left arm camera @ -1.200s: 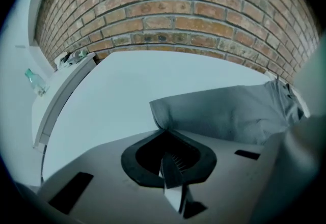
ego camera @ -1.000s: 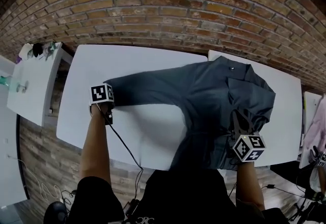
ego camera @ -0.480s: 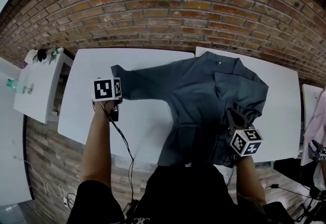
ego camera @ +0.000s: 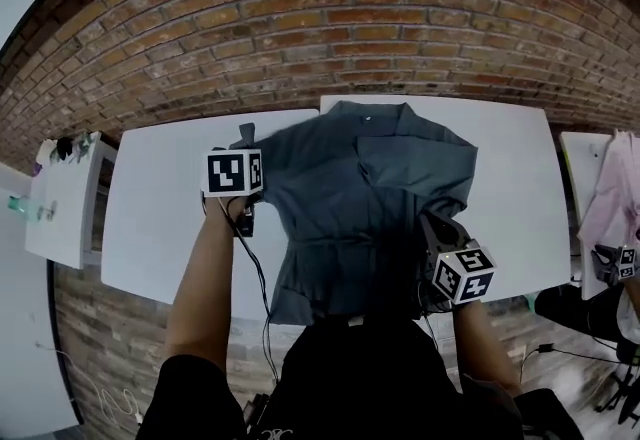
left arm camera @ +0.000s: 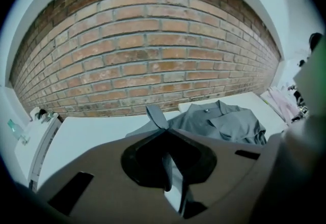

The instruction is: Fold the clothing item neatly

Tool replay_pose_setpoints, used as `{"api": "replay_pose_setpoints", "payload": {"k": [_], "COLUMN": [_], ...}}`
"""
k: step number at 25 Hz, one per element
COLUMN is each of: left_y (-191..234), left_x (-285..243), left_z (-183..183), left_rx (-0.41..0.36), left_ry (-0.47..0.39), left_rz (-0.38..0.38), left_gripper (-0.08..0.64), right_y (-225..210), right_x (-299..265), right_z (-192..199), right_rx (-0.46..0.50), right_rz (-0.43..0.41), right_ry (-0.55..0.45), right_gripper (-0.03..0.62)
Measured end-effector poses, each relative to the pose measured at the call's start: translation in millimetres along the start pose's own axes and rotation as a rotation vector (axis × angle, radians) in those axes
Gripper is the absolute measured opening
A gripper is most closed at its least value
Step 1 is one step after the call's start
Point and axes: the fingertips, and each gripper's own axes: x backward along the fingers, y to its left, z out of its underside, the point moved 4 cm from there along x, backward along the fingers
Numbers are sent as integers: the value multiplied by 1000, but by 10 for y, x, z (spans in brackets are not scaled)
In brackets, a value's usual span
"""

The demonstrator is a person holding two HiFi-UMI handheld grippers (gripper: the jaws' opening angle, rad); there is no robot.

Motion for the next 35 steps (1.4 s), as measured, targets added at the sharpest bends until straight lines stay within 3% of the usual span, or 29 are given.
{"api": "replay_pose_setpoints", "payload": {"k": [8,12,16,23,27,31,35], "left_y": [-1224,-1688,-2004,-2365,-2512,-2628,-2487], "left_x": [-420,-695,-976,-1376,-1475,-1483,-1334], "left_z": [-113,-179,-66,60,69,116,138], "left_rx": [-86,-109,-126,-117,-183,-214,-180], "left_ry": [20,11,61,104,80,77,47], "left_rz": [123,159,160,177,173,242,216], "left_gripper": [14,14,14,14,21,164,164], "right_y": [-229,-301,-395,-503,-519,-541,-488], "right_x": [283,391,467,463,470,451,399], "right_z": [48,146,199,181,184,208,206], "right_rx": [5,44,41,65,74,67,63], "right_rz": [6,4,11,14,6,5,-9], "right_ry": [12,45,66,83,92,100,95], "right_gripper": [2,2,2,2,2,2,2]}}
